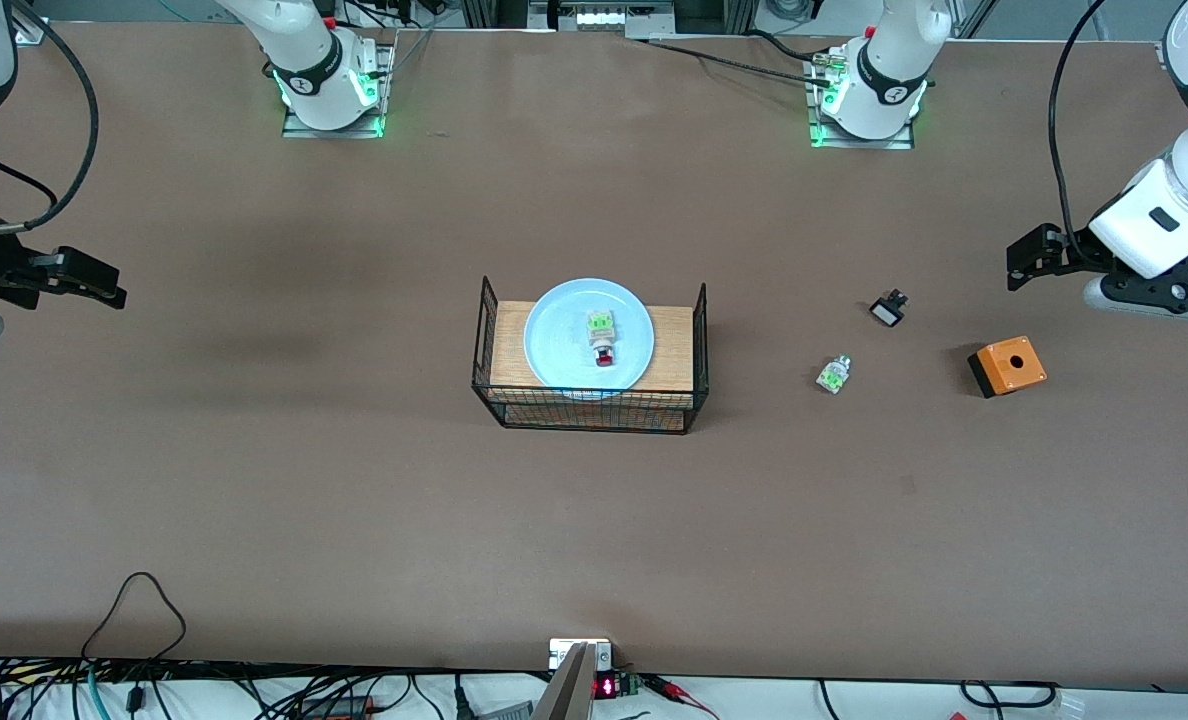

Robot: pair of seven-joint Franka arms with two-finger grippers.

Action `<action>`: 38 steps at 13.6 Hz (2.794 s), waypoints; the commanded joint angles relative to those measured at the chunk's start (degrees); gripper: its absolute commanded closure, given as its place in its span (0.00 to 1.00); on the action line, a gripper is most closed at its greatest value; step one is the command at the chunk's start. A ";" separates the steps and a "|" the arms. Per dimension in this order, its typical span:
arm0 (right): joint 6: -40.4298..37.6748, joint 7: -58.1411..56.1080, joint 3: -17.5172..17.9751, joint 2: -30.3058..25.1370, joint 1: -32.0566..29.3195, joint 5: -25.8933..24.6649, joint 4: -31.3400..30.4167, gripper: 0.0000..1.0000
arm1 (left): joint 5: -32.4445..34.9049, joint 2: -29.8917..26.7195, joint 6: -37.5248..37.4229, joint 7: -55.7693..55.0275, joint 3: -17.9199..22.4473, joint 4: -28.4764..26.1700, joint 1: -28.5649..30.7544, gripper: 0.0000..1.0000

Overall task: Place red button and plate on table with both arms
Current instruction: 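Move the left gripper toward the red button on the blue plate, then lower the left gripper onto the red button and close it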

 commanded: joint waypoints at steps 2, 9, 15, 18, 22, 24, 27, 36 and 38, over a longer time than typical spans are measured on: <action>-0.53 -0.50 0.34 -0.37 -0.69 -0.07 -0.61 0.00 | 1.16 0.97 -0.49 1.22 -0.01 1.63 -0.04 0.00; -0.27 -0.77 0.42 -0.19 -0.25 -0.59 -0.35 0.00 | 0.37 3.25 -9.09 1.13 -2.82 4.00 -1.80 0.00; -0.36 -0.77 0.51 -0.02 -0.08 -0.68 -0.26 0.00 | -10.17 7.02 -14.38 -11.04 -7.46 12.42 -6.36 0.00; -0.36 -0.76 0.51 0.07 0.10 -0.68 -0.35 0.00 | -10.71 13.69 -13.94 -29.46 -10.63 19.28 -13.63 0.00; -0.53 -0.50 0.60 0.42 0.10 -0.59 -0.52 0.00 | -10.18 27.48 -3.44 -45.34 -10.29 30.79 -24.98 0.00; -2.10 0.11 0.60 0.51 0.19 -0.59 -0.61 0.00 | -10.01 31.72 3.43 -45.53 -10.55 31.52 -27.10 0.00; -2.55 0.29 0.60 0.77 -0.16 0.28 -0.52 0.00 | -3.01 36.64 7.15 -49.03 -9.67 30.90 -31.94 0.00; -2.55 0.29 0.69 0.95 0.19 0.37 -0.52 0.00 | 7.57 41.14 9.97 -54.06 -9.68 29.67 -35.90 0.50; -2.47 0.20 0.86 0.95 0.45 0.37 -0.44 0.00 | 7.49 41.23 10.05 -54.06 -9.68 29.67 -35.82 0.64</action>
